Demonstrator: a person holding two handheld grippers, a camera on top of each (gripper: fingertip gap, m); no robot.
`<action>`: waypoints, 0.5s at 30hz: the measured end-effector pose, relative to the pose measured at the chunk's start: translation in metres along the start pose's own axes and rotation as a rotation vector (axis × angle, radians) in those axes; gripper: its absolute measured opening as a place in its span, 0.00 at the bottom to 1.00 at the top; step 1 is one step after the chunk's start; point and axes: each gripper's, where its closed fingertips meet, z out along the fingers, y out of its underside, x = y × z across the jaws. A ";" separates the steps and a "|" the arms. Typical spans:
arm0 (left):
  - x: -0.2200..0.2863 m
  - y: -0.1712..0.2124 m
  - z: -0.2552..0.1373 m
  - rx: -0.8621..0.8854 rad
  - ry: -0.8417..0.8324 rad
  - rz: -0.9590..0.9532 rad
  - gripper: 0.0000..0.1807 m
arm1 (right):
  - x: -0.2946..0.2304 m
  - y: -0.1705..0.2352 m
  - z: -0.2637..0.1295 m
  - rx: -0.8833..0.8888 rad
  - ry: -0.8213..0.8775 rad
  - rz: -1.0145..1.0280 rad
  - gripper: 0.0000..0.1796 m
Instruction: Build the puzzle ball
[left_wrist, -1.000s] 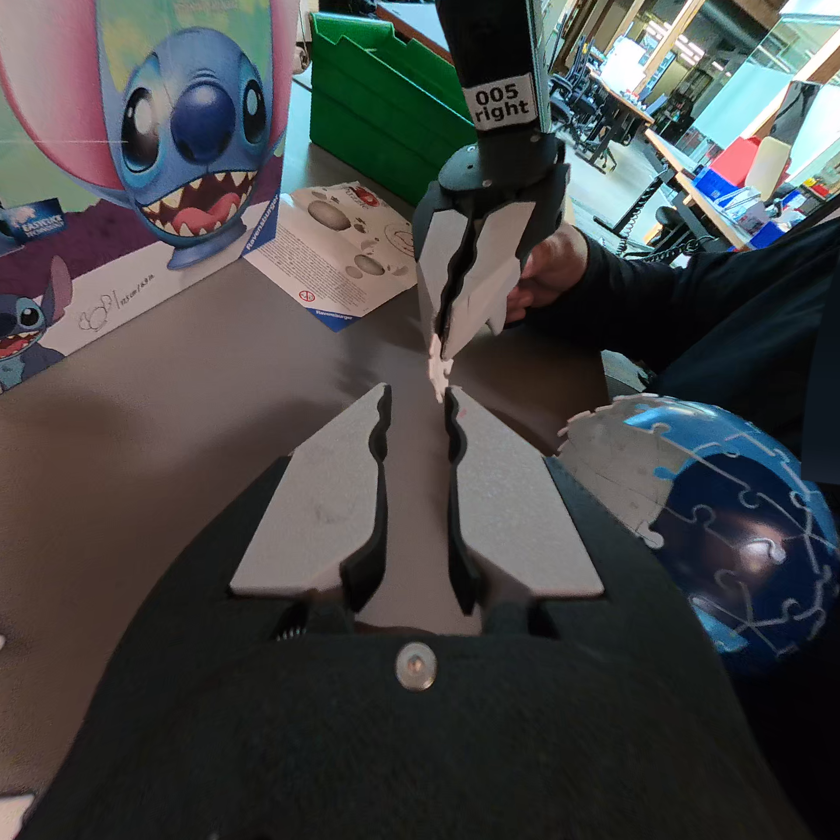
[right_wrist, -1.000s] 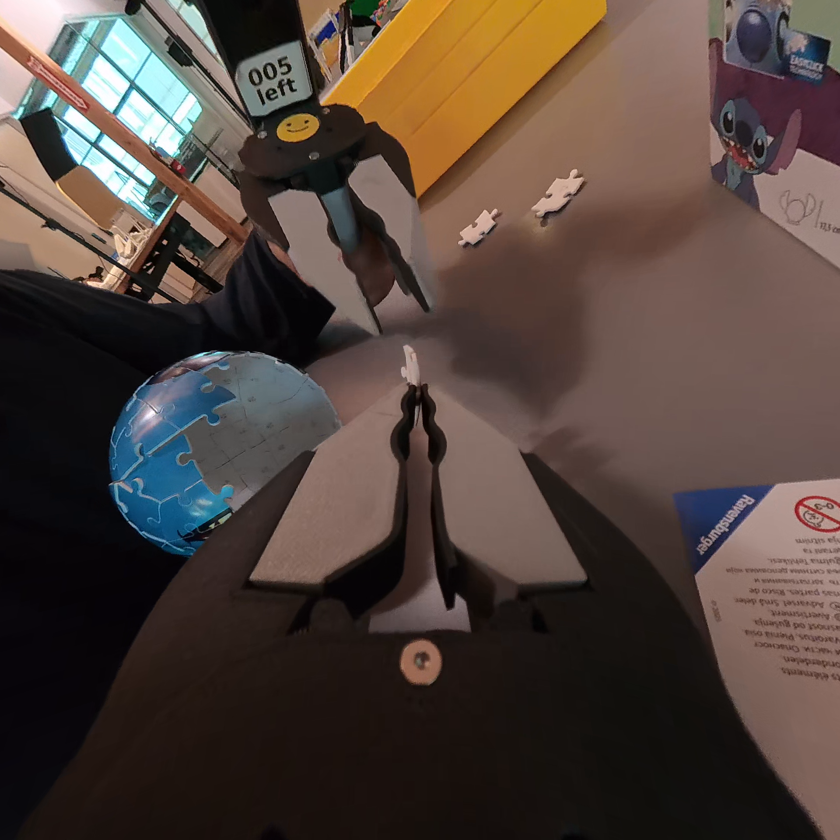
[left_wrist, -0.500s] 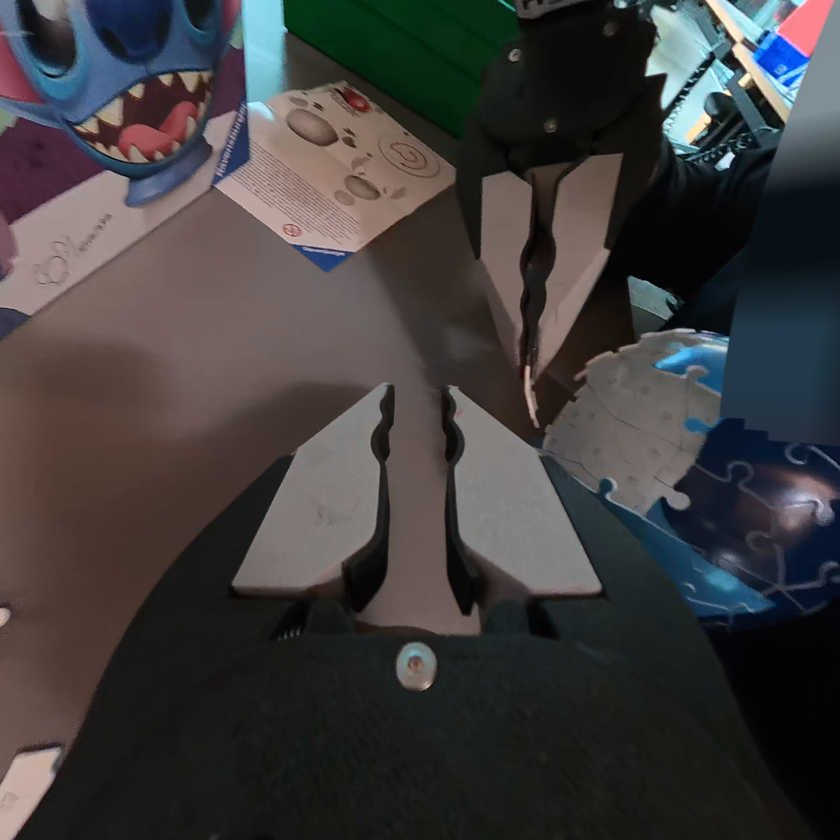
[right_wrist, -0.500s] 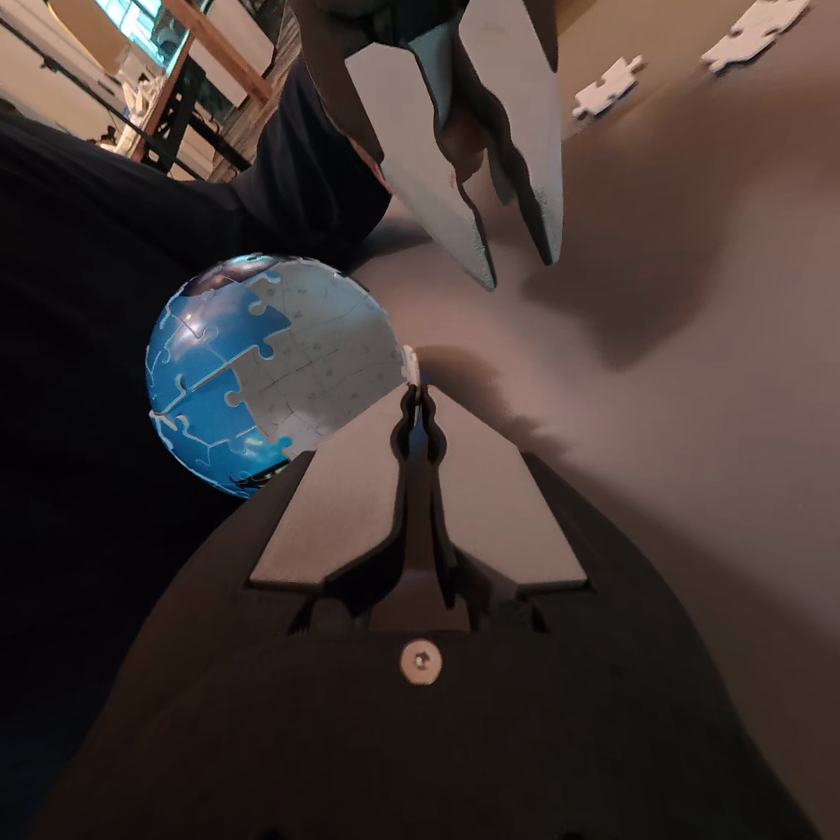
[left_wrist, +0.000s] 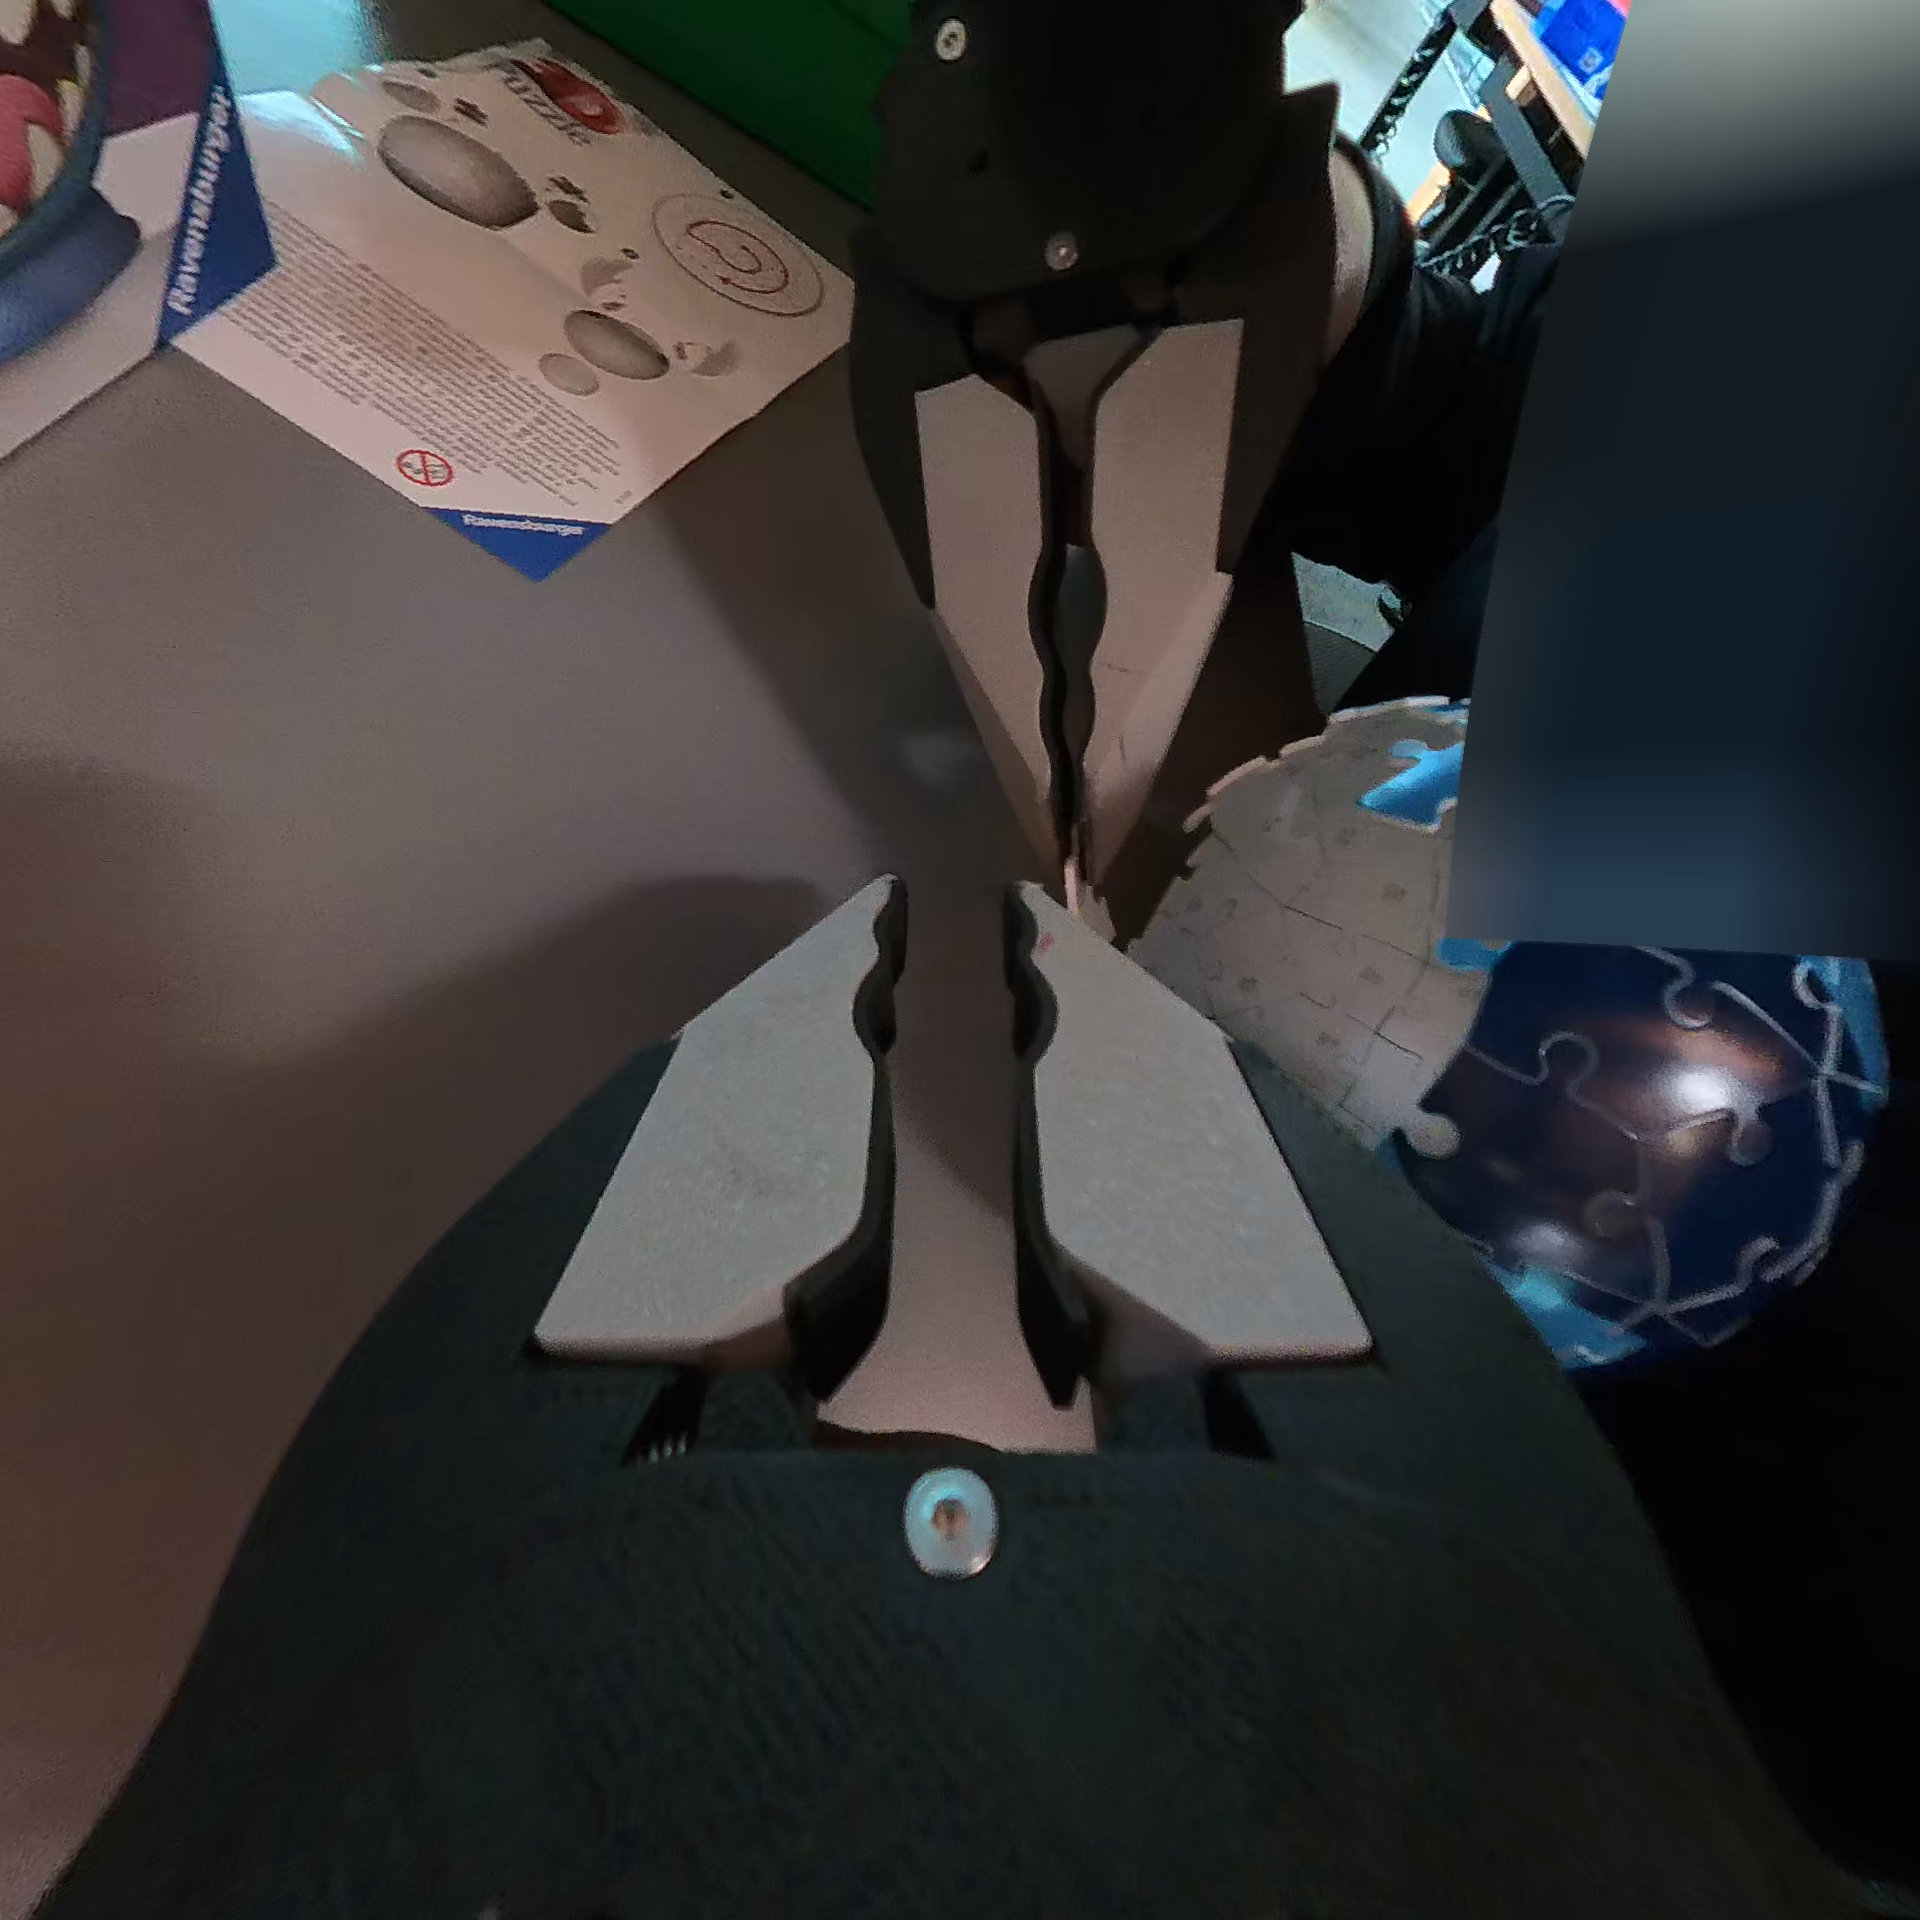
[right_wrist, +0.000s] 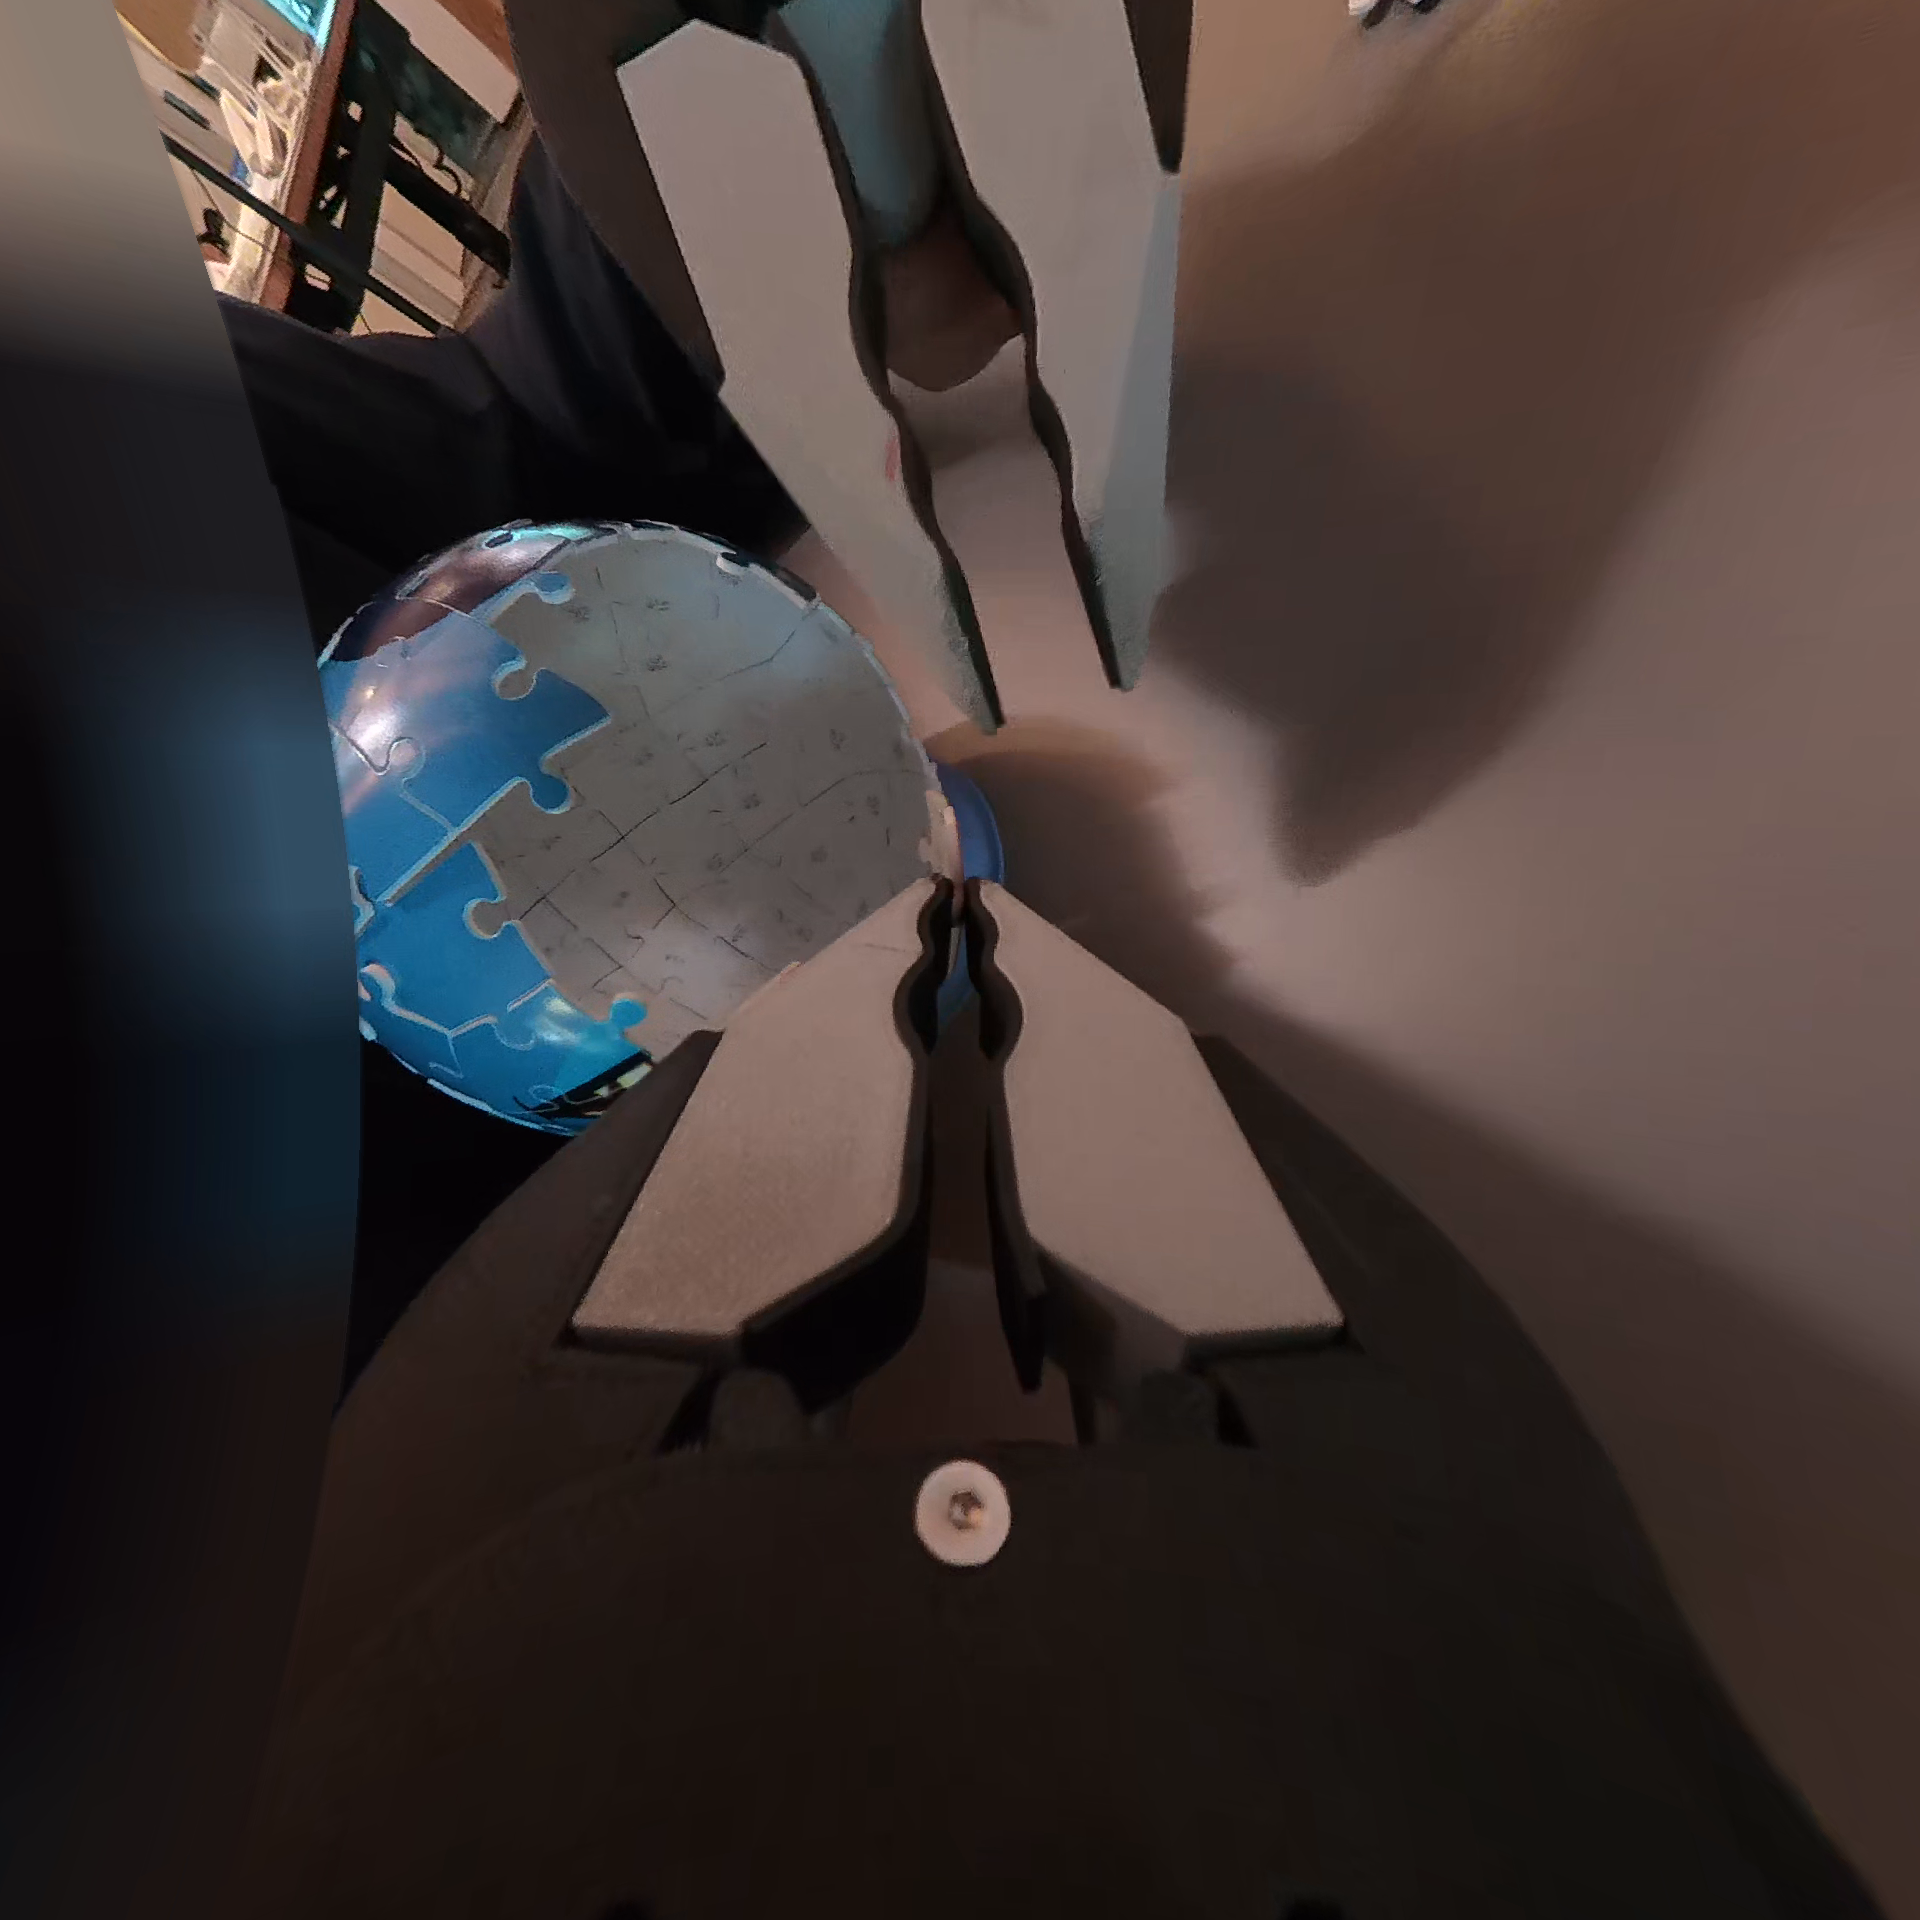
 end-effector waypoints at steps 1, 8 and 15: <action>0.002 0.001 0.001 -0.009 0.007 0.004 0.09 | -0.001 0.000 0.000 0.002 -0.002 0.006 0.00; 0.018 0.005 0.011 -0.057 0.076 0.034 0.08 | -0.003 0.001 0.002 -0.023 0.038 0.023 0.00; 0.023 0.010 0.012 -0.073 0.111 0.038 0.05 | -0.003 -0.003 0.000 -0.002 0.061 0.024 0.00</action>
